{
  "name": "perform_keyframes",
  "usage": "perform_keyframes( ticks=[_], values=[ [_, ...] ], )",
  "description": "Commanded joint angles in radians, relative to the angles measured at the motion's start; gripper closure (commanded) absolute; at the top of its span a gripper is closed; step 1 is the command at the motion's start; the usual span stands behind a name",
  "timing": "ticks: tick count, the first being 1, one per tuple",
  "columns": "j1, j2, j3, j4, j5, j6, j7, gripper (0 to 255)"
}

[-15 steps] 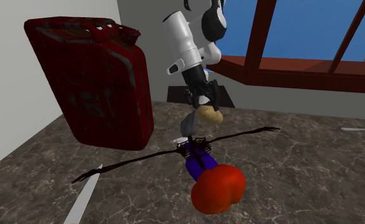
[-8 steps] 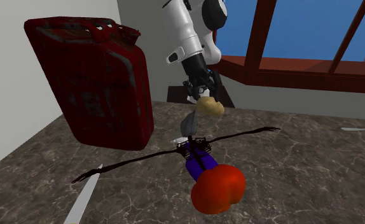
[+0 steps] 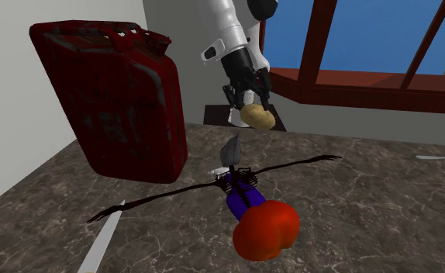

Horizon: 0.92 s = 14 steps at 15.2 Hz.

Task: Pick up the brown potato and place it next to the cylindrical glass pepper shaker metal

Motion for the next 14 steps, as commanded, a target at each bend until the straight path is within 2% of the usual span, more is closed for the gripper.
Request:
perform_keyframes(
  ticks=[1,8,14],
  values=[
    [-0.001,-0.005,0.000,0.019,-0.009,-0.021,0.014,255],
    [-0.004,-0.013,-0.002,0.094,-0.034,-0.095,0.058,255],
    [0.063,-0.051,0.082,0.035,-0.067,-0.004,0.194,255]
  ],
)
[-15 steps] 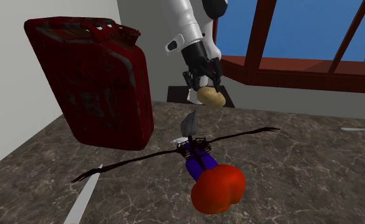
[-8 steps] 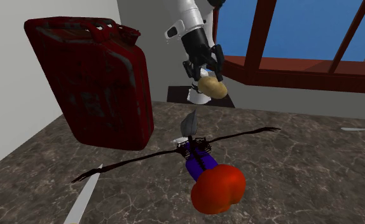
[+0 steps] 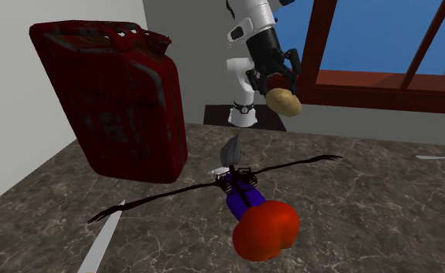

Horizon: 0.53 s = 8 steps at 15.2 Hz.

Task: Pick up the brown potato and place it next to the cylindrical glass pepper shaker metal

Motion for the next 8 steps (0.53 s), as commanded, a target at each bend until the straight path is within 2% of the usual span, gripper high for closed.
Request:
perform_keyframes(
  ticks=[1,8],
  values=[
    [0.022,-0.006,0.030,-0.010,-0.012,0.028,0.051,255],
    [0.095,0.003,0.128,-0.016,-0.058,0.115,0.221,255]
  ],
)
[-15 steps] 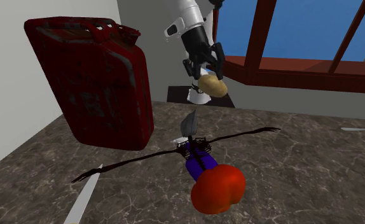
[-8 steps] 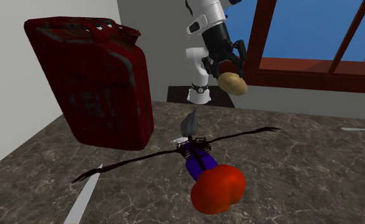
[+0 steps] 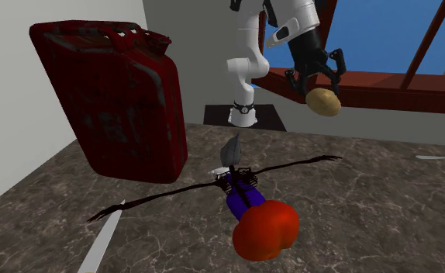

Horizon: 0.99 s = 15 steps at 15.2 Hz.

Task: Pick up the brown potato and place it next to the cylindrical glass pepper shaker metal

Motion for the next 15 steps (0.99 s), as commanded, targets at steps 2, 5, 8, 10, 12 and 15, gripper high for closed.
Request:
perform_keyframes(
  ticks=[2,5,8,10,12,15],
  values=[
    [0.029,0.021,0.039,0.021,-0.024,0.028,0.076,255],
    [0.059,0.046,0.079,0.043,-0.054,0.057,0.154,255],
    [0.090,0.079,0.116,0.076,-0.091,0.081,0.236,255],
    [0.111,0.105,0.139,0.104,-0.119,0.093,0.292,255],
    [0.133,0.136,0.159,0.137,-0.150,0.103,0.348,255],
    [0.169,0.188,0.186,0.197,-0.201,0.112,0.435,255]
  ],
)
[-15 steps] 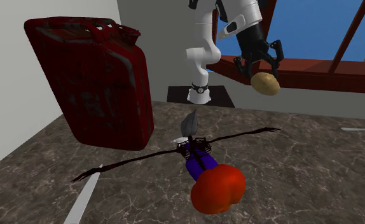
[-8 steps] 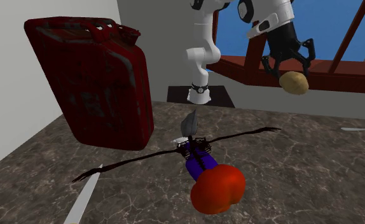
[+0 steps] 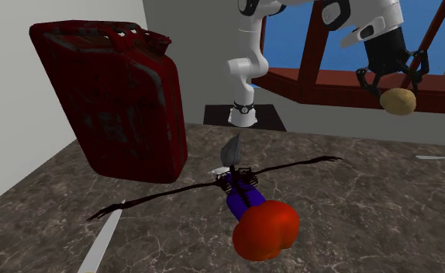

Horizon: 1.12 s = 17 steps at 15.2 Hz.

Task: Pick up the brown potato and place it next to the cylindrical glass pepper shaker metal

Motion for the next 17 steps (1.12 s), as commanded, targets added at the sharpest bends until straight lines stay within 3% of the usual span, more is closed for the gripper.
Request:
perform_keyframes(
  ticks=[1,8,15,17],
  values=[
    [0.026,0.033,0.017,0.036,-0.035,0.008,0.059,255],
    [0.134,0.195,0.047,0.244,-0.170,-0.015,0.254,255],
    [0.263,0.413,0.044,0.564,-0.287,-0.109,0.410,255],
    [0.262,0.408,0.043,0.530,-0.286,-0.080,0.409,255]
  ],
)
